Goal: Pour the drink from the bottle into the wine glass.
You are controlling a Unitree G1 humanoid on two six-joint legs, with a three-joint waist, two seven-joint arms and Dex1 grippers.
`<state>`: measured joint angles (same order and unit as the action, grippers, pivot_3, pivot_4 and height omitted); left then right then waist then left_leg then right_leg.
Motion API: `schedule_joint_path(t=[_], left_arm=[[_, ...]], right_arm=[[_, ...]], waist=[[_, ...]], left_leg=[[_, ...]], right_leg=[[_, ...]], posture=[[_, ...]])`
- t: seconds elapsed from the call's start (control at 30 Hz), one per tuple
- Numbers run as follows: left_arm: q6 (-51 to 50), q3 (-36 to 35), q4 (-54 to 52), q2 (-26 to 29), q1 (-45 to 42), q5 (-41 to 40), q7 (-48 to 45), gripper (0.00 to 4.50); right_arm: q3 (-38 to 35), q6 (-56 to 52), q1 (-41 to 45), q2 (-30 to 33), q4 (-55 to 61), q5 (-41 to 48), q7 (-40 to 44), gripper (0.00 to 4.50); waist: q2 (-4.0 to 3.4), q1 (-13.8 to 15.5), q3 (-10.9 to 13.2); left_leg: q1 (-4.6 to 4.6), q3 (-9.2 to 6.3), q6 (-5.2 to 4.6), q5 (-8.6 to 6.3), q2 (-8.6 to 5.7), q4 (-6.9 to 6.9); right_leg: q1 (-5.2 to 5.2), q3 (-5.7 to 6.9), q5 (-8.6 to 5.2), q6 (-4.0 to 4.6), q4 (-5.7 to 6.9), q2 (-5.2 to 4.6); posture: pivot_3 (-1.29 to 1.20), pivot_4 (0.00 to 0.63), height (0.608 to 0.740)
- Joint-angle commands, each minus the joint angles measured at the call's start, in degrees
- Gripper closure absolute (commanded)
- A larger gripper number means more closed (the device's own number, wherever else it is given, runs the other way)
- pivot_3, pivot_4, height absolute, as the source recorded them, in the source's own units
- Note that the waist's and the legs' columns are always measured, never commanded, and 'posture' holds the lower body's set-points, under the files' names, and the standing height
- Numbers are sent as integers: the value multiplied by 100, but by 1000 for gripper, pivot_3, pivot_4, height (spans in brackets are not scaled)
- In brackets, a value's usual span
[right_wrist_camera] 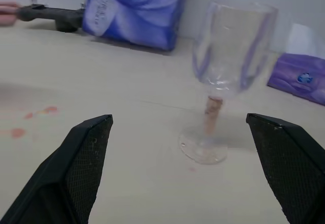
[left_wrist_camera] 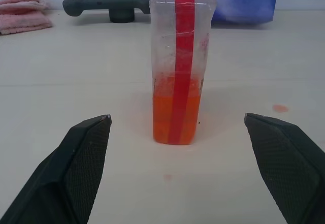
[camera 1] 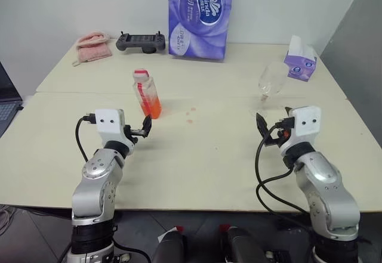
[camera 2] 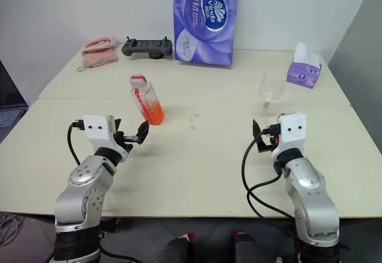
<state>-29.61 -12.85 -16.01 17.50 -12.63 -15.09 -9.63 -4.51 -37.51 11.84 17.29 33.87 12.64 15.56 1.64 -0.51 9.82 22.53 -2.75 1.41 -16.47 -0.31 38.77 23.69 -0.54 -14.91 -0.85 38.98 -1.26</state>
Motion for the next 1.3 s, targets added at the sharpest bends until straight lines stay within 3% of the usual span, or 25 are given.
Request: schedule_joint_path(t=[0.03,0.13,0.3,0.7,1.3], left_arm=[[96,53,-27,132,-280,95,-40,27],[158,21,161,201,-441,129,-73,27],[243,-36,370,238,-651,161,-65,27],[593,54,1179,277,-1315,167,-408,27],[2013,200,4298,400,-3023,268,-1257,27]], right_arm=[[-65,-227,513,399,146,1084,1153,0],[-243,-840,1069,562,26,2129,1650,0],[-242,-1191,1820,628,-242,2772,1759,0],[2,-932,1931,728,-346,2632,1635,0],[63,-895,1547,707,58,2684,1155,0]], waist=[[0,0,3],[-1,-2,4],[-1,3,4],[-1,21,4],[0,22,5]], left_leg=[[-1,-3,0,0,0,0],[-7,-8,-2,-1,2,-2],[-8,-12,-2,-1,2,-2],[-6,-10,-2,-1,-1,0],[-2,-14,-1,-1,-1,0]], right_leg=[[-2,4,0,0,-1,1],[-12,8,0,0,-4,3],[-16,12,0,1,-7,0],[-16,11,0,1,-6,-4],[-12,18,0,0,-6,-4]], posture=[[0,150,740],[0,150,740],[0,150,740],[0,150,740],[0,150,740]])
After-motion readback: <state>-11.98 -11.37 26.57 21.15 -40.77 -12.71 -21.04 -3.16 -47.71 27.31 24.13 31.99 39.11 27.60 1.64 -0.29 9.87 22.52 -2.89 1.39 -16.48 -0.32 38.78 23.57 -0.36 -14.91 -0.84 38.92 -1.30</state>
